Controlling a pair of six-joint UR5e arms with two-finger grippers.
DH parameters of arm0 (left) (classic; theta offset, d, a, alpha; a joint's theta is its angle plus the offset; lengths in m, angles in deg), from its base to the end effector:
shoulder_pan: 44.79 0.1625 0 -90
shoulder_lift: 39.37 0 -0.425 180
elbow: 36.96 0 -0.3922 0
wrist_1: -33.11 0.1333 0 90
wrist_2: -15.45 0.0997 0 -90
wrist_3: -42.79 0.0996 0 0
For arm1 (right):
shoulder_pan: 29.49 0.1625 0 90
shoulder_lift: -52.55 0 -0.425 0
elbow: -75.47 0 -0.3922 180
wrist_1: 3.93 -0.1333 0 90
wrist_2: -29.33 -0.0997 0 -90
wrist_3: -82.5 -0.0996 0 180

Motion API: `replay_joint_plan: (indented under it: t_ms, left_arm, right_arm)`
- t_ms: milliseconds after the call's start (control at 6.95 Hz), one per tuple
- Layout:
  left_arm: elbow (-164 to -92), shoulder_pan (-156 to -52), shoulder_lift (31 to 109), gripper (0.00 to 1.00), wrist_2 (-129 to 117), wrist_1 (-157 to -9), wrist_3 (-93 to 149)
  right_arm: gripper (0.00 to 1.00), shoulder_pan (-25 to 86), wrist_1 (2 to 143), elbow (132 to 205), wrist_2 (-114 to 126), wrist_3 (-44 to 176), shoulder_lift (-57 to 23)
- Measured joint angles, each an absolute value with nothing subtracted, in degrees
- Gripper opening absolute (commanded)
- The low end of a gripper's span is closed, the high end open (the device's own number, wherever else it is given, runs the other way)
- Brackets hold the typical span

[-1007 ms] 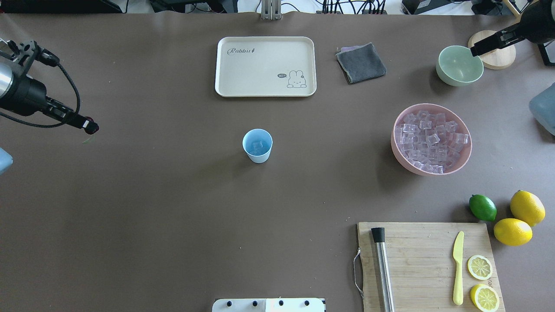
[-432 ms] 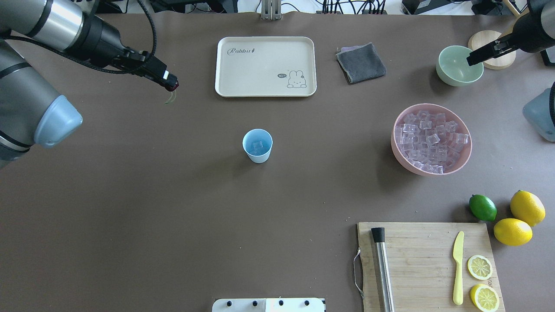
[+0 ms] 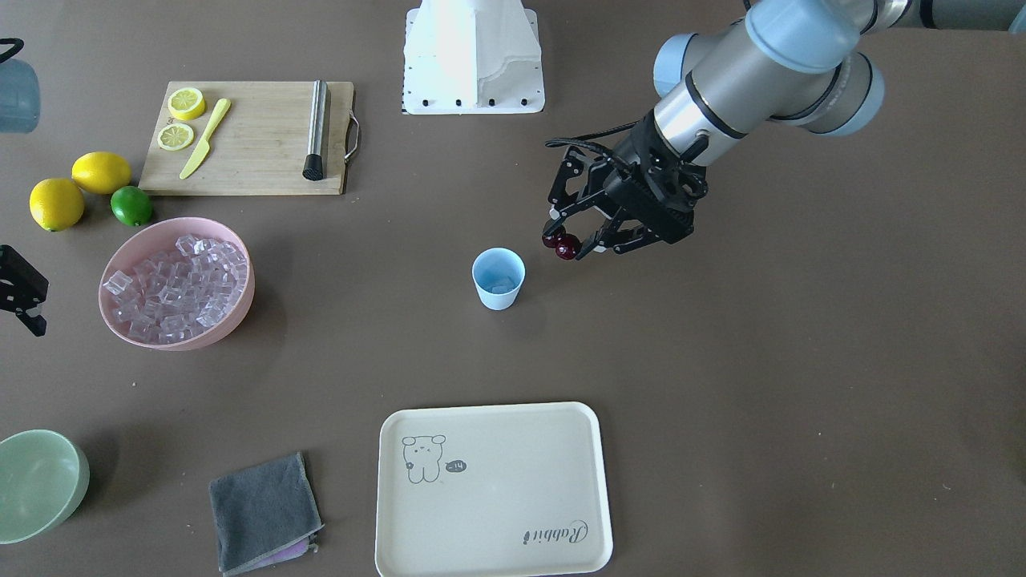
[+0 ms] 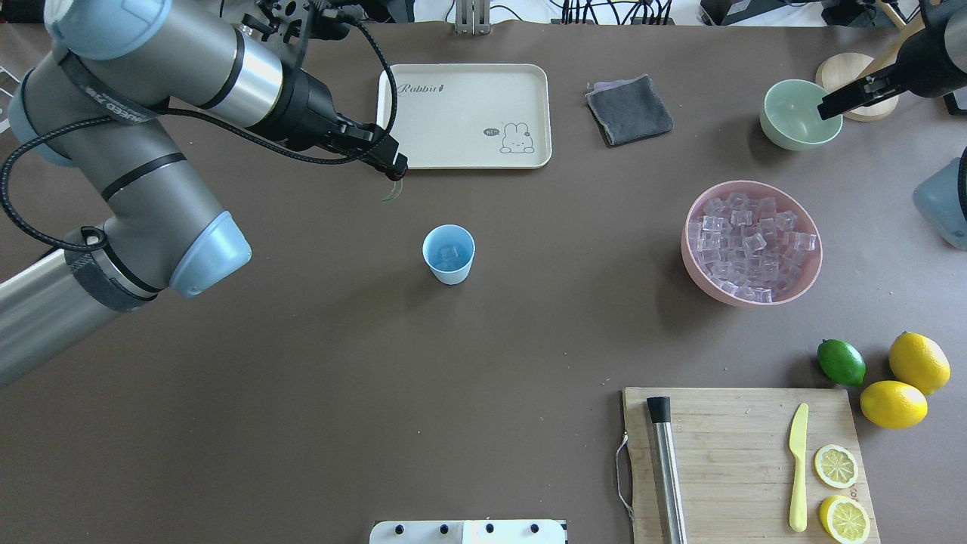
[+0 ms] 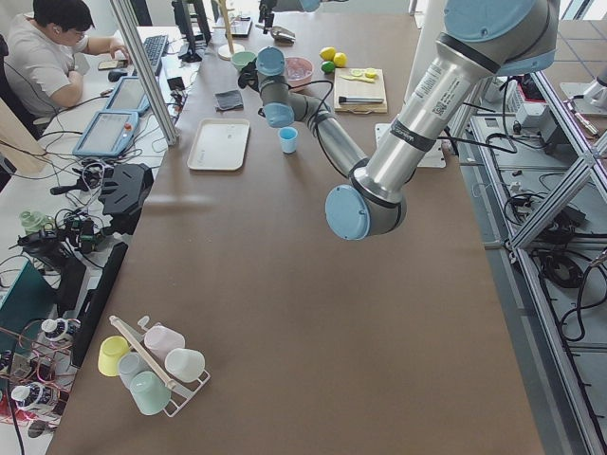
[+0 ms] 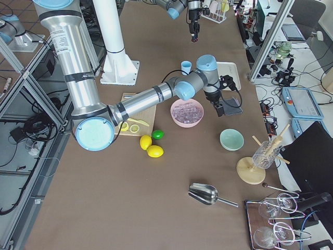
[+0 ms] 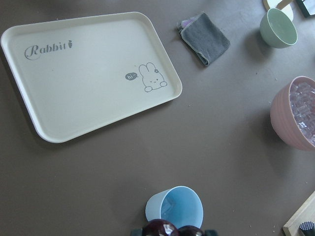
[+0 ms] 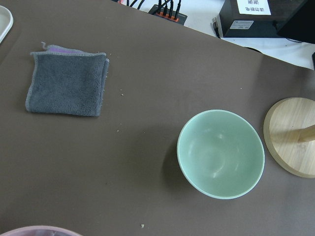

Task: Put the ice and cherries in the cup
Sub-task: 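Lift the cherries and carry them with the left gripper to the blue cup, then lower the left gripper into the blue cup and release the cherries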

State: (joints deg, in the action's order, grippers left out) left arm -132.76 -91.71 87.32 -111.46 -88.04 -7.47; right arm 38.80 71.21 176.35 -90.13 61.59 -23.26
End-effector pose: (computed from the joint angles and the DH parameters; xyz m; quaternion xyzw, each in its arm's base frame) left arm 0.3887 -0.5232 0.1652 0.2058 0.5874 0.1418 0.7697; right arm -0.1405 -0.5808 0.4109 0.2208 -0.3427 -0.0932 0.9084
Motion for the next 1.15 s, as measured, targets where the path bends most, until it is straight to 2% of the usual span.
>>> replay_joint_plan:
  t_ms: [576, 1151]
  left_arm:
    - [-125.3, -86.4, 92.3, 0.00, -104.4, -88.6, -7.1]
    - [-123.7, -82.4, 91.4, 0.00, -101.6, -88.6, -6.8]
  right_arm:
    - [1.00, 38.8, 71.0, 174.6, -89.8, 61.7, -23.1]
    - [1.00, 39.1, 71.0, 174.4, -89.4, 61.7, -23.0]
